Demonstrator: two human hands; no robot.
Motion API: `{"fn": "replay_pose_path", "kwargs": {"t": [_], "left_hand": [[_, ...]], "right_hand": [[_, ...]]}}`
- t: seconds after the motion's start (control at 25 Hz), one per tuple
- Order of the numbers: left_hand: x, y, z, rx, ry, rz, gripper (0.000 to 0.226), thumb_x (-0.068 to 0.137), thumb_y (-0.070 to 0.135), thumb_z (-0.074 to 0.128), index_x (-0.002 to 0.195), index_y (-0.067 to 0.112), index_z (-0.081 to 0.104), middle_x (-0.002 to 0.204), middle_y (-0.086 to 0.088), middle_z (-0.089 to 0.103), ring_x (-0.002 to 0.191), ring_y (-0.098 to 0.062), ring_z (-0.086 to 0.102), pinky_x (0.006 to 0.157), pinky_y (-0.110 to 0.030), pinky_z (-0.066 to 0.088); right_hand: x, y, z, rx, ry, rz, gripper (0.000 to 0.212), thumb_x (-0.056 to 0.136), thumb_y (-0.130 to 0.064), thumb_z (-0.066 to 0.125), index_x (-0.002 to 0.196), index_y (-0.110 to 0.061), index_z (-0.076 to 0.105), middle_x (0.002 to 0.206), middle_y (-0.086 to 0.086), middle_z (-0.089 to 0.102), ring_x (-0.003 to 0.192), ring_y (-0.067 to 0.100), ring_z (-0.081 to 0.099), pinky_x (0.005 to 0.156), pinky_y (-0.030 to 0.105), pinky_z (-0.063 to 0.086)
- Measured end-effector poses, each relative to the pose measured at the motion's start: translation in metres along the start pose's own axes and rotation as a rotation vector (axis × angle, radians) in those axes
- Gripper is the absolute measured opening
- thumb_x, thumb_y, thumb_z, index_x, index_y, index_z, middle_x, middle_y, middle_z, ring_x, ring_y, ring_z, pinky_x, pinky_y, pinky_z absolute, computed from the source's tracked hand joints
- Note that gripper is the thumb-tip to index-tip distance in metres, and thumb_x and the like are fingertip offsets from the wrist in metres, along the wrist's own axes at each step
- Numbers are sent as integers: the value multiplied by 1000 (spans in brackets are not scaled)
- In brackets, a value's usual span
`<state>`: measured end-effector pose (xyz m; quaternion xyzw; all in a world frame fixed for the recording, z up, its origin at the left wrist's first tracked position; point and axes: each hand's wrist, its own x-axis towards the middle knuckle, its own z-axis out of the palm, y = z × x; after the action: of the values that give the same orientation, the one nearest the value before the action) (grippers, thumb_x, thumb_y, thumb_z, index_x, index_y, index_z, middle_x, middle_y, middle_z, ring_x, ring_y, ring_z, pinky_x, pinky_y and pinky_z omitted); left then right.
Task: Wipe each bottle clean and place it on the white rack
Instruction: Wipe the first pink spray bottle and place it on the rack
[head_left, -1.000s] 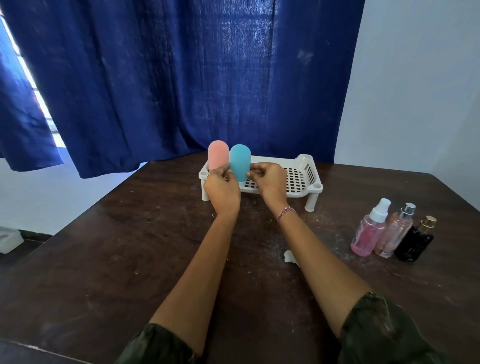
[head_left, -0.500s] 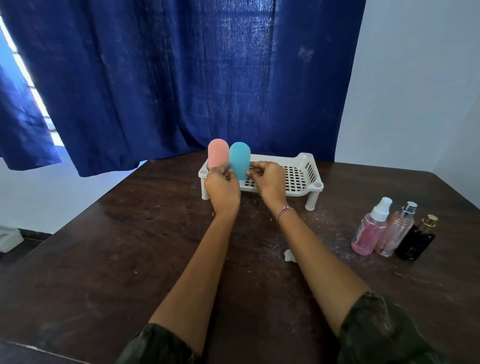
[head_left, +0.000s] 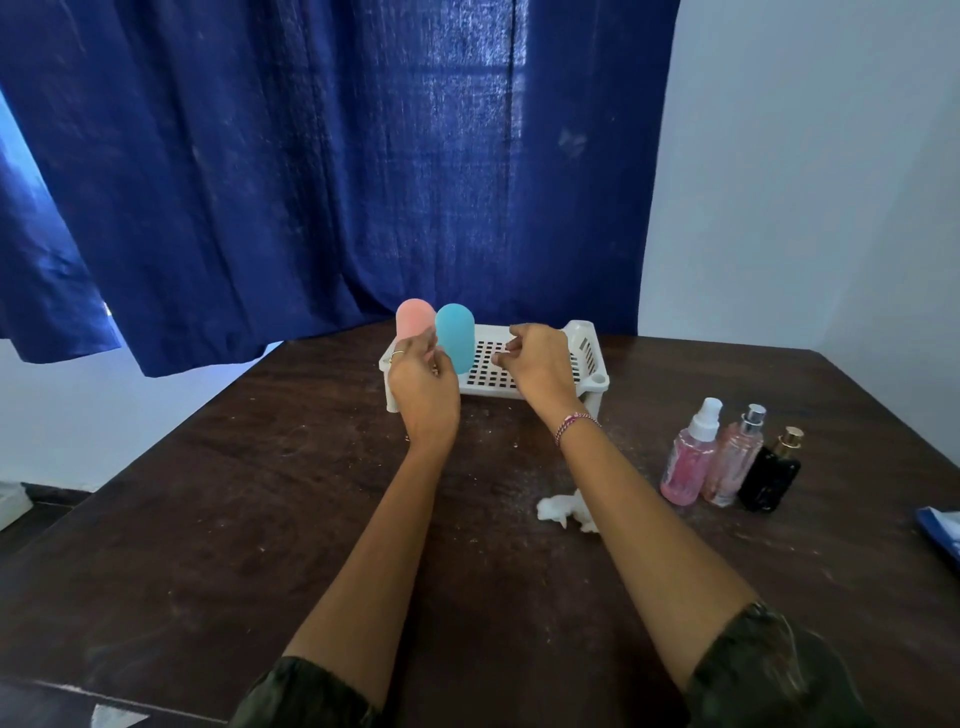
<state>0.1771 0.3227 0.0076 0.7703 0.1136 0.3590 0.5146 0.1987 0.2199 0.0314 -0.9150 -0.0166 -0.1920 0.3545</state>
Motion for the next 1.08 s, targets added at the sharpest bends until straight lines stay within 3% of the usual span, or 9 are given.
{"fn": "replay_pose_path", "kwargs": {"t": [0.2, 0.32, 0.4, 0.48, 0.64, 0.84, 1.0, 1.08], "left_hand": [[-29, 18, -7, -55, -33, 69, 32, 93, 7, 54, 124, 4, 59, 122, -9, 61, 109, -12, 57, 92, -13, 40], [-51, 30, -8, -112, -64, 118, 29, 92, 6, 55, 121, 4, 61, 116, -10, 63, 105, -16, 59, 95, -28, 49], [-68, 43, -6, -131, -91, 149, 28, 91, 6, 56, 118, 4, 64, 114, -11, 65, 105, -19, 60, 94, -31, 50], [-86, 57, -1, -119, -129, 182, 27, 91, 9, 57, 118, 5, 64, 116, -11, 65, 106, -19, 60, 95, -28, 49], [-119, 82, 10, -117, -197, 228, 26, 92, 11, 57, 117, 7, 65, 115, -8, 65, 98, -6, 55, 85, -7, 40], [-142, 100, 31, -173, -295, 233, 24, 92, 9, 57, 114, 7, 66, 111, -8, 67, 91, -6, 55, 82, -12, 42], [-147, 116, 50, -142, -453, 163, 29, 90, 3, 55, 118, 5, 64, 116, -9, 67, 104, -15, 61, 87, -8, 39], [-148, 122, 60, -65, -542, 158, 34, 90, 0, 52, 123, 5, 60, 123, -10, 63, 114, -18, 58, 97, -17, 40]], "right_hand": [[-37, 3, -24, 6, 90, -73, 45, 87, -17, 63, 129, -9, 52, 122, 12, 61, 105, 21, 62, 90, 30, 51], [-62, 6, -45, 14, 128, -136, 40, 88, -12, 61, 127, -7, 55, 121, 12, 62, 105, 20, 62, 89, 28, 52], [-76, 9, -60, 10, 157, -158, 38, 88, -11, 62, 125, -6, 56, 120, 12, 62, 105, 20, 62, 88, 27, 51], [-86, 15, -75, 14, 190, -158, 36, 87, -9, 62, 123, -6, 58, 118, 12, 63, 105, 20, 62, 92, 29, 50], [-96, 34, -106, -3, 241, -147, 31, 88, -8, 61, 118, -6, 62, 113, 12, 66, 101, 21, 63, 91, 28, 49], [-108, 57, -142, -171, 322, -149, 23, 91, -9, 55, 112, -7, 66, 106, 13, 67, 95, 23, 64, 83, 27, 49], [-108, 74, -161, -357, 270, -112, 25, 92, -2, 48, 114, 1, 61, 111, 18, 60, 101, 27, 57, 82, 28, 45], [-106, 78, -164, -379, 216, -105, 26, 93, -2, 48, 116, 1, 59, 114, 18, 60, 105, 26, 56, 86, 29, 44]]}}
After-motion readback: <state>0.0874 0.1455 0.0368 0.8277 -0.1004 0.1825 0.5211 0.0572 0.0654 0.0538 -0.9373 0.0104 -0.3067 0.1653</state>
